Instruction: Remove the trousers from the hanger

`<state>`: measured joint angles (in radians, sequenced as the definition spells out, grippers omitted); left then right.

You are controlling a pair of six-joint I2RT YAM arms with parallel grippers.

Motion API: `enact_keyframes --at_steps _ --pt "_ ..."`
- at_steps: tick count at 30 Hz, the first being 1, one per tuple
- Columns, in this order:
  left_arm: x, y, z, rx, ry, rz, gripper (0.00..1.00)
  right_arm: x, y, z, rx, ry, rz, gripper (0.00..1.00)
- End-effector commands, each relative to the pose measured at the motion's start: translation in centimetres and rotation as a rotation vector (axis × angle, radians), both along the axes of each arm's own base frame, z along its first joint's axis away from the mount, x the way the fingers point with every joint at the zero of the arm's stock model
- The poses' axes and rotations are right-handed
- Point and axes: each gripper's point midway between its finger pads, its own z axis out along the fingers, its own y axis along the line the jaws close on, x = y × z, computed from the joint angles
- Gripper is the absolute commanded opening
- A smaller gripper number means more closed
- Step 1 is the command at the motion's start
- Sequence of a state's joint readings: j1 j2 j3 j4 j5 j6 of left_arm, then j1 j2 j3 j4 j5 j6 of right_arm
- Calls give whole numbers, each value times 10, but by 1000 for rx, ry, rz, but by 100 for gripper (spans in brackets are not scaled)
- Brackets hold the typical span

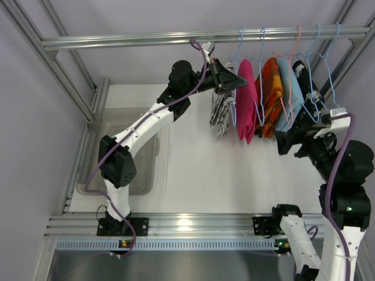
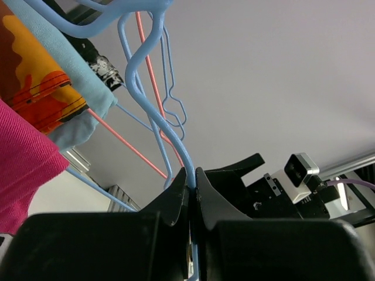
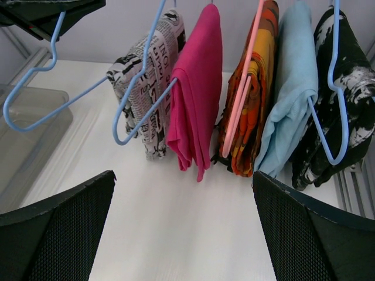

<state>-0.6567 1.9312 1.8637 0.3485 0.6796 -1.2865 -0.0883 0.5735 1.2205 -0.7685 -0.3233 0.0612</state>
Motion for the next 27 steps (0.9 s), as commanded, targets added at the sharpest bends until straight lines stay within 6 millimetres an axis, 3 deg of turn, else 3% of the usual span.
enact_keyframes --at_steps 1,4,8,12,13,14,15,17,19,20,21,22,23,27 --pt "-64 66 146 -268 -433 54 0 -2 9 32 47 -82 39 99" --pt "-74 72 146 -273 -447 49 0 -2 20 47 106 -114 91 99" --pt "-101 85 155 -270 -551 24 0 1 31 66 160 -150 150 99" --pt "-113 93 143 -208 -614 38 0 3 43 81 208 -164 222 99" --pt "-111 90 125 -175 -597 31 0 7 46 89 247 -173 241 99" --pt "-122 96 125 -160 -614 32 0 7 49 95 270 -182 258 100" --pt "-117 93 104 -107 -625 49 0 10 55 98 327 -160 290 100" --pt "-136 100 98 -89 -671 52 0 14 61 113 377 -194 337 98" --pt "-140 96 66 -4 -693 65 0 20 73 115 489 -138 407 92" --pt "-151 104 68 -5 -733 78 0 18 78 128 513 -172 452 90" --pt "-154 104 62 15 -779 91 0 19 83 132 543 -164 485 86" --pt "-154 102 43 62 -746 96 0 21 92 137 602 -131 526 85" --pt "-160 107 45 62 -768 111 0 22 96 141 610 -124 541 83" --pt "-160 111 26 113 -754 147 0 32 127 142 647 -53 648 77"
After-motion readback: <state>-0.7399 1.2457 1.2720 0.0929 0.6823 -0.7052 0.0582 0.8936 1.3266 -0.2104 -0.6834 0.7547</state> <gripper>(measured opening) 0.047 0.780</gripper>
